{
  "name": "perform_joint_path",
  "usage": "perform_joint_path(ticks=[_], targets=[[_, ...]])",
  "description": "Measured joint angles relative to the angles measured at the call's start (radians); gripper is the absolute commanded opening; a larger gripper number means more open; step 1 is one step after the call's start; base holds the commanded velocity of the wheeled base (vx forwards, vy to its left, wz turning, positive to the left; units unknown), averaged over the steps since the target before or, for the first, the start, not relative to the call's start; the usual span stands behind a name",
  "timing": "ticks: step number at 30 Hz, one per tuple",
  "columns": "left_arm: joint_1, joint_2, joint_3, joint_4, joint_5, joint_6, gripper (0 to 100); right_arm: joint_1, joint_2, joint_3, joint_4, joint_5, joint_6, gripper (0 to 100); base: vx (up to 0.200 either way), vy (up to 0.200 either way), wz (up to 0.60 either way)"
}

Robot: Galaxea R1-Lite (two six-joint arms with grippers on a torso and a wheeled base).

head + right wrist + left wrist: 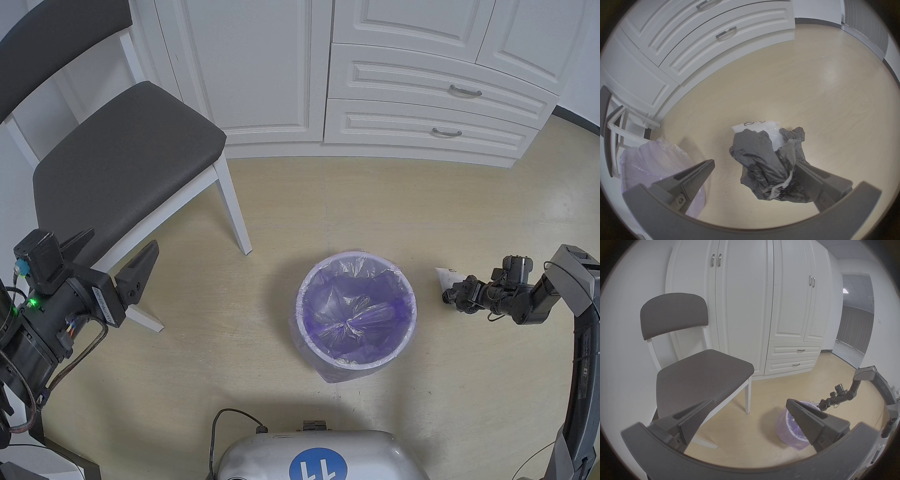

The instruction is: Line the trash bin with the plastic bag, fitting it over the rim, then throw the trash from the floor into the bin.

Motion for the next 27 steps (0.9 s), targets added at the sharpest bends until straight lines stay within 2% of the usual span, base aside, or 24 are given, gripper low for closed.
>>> perform_joint_path(ticks=[6, 15, 16, 27], targets=[[0.001, 0.001, 0.001, 0.0, 0.0, 0.0, 100, 0.003, 0.041, -0.006, -0.053, -0.001, 0.036, 100, 0.0, 0.0, 0.0], [0.001, 0.003, 0.002, 0.0, 0.001, 0.0, 100, 0.002, 0.075, -0.032, -0.058, -0.005, 0.041, 100, 0.0, 0.0, 0.0], [0.001, 0.003, 0.002, 0.0, 0.001, 0.0, 100, 0.002, 0.078, -0.034, -0.057, -0.005, 0.041, 0, 0.0, 0.0, 0.0], [0.0, 0.006, 0.002, 0.0, 0.001, 0.0, 100, 0.002, 0.09, -0.043, -0.056, -0.006, 0.057, 0, 0.0, 0.0, 0.0]])
